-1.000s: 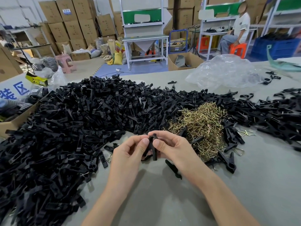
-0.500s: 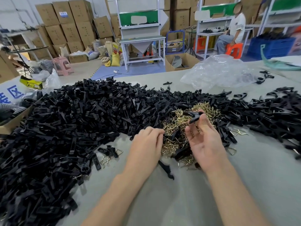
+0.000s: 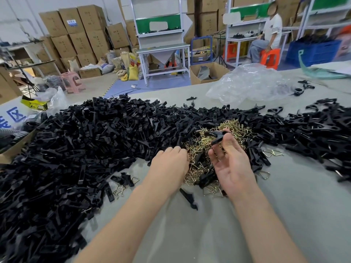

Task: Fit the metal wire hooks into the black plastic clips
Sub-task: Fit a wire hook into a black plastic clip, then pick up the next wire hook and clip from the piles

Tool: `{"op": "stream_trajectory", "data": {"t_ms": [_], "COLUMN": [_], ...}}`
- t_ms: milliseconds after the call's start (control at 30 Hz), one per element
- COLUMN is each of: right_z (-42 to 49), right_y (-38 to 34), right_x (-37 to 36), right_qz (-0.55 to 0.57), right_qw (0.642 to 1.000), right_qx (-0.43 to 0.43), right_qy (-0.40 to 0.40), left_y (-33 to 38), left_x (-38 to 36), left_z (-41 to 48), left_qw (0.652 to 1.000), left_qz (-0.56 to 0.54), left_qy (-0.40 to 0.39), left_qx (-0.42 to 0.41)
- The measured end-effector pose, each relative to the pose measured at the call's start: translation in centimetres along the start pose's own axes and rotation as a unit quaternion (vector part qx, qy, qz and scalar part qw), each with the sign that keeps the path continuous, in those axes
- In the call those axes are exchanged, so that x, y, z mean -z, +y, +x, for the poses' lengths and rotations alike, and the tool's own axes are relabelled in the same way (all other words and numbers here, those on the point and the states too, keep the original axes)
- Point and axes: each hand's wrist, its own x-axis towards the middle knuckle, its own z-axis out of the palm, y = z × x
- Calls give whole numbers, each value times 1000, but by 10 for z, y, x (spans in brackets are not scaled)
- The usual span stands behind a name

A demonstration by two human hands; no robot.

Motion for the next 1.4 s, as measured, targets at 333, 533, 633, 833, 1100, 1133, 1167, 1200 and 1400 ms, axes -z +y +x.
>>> {"op": "stream_trajectory", "data": {"t_ms": [333, 533, 633, 833, 1100, 1133, 1167, 1200, 1400], "right_z": [-4, -10, -11, -9, -7, -8, -8, -8, -12], "right_y": [3, 20, 30, 44, 49, 49, 48, 48, 50], "right_x": [-3, -11, -13, -11, -9, -9, -9, -9, -8], "right_qz": [-30, -105, -127, -135, -108, -110, -113, -117, -159], "right_qw": [997, 978, 969, 962, 966, 966, 966, 966, 955], "right_qx": [-37, -81, -91, -107, -110, -106, -102, -96, -65], "right_qy": [-61, -160, -193, -211, -208, -210, -211, -211, -242], "left_y": [-15, -21, -23, -18, -24, -25, -25, -26, -29], "left_x": [20, 2, -8, -1, 3, 3, 3, 4, 5], "left_z": [-34, -58, -62, -62, -65, -66, -67, -68, -67], "left_qw": [861, 750, 671, 612, 624, 635, 637, 626, 519], "left_qz": [-466, -606, -680, -736, -720, -709, -706, -714, -791], "left_qy": [63, 111, 115, 89, 123, 127, 129, 133, 133], "left_qx": [194, 243, 273, 274, 277, 278, 281, 284, 293]}}
